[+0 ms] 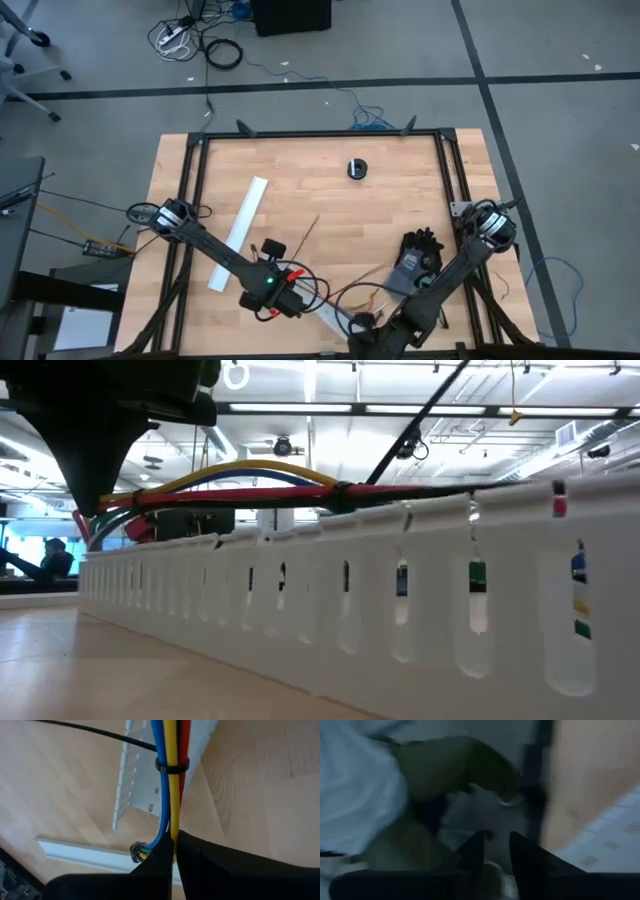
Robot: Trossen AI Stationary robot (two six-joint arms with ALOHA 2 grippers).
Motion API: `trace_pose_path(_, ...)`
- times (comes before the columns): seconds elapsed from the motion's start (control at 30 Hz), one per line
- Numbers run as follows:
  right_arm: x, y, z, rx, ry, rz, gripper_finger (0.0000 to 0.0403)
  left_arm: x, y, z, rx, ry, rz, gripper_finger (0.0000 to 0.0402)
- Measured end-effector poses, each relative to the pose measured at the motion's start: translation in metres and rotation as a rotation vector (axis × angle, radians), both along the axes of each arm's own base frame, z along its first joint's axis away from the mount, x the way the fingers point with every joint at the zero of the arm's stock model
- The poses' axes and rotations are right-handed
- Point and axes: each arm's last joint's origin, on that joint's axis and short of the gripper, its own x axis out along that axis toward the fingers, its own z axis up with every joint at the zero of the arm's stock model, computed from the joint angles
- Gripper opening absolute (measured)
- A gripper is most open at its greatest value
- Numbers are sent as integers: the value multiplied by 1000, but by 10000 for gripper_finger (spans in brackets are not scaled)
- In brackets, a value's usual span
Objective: Ziptie cables
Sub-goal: Put the cable wires in the white cable duct
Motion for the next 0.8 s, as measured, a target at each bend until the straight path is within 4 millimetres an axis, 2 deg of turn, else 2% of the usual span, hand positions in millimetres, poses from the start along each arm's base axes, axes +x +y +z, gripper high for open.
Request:
trace_pose_path(0.1,2,-1,-5,73,-3,24,69,1,0,0,-5,-8,-1,0)
trace_pose_path(0.37,3,-11,-21,108,48,25,6,6,-4,-2,-36,-60,5,0)
trace_pose_path(0.63,0,-27,-39,52,132,11,2,2,-1,-10,-21,-33,39,0)
trace_pose_path(0.8,-4,-49,-40,-135,215,-92,2,1,-1,-11,-27,-17,49,0)
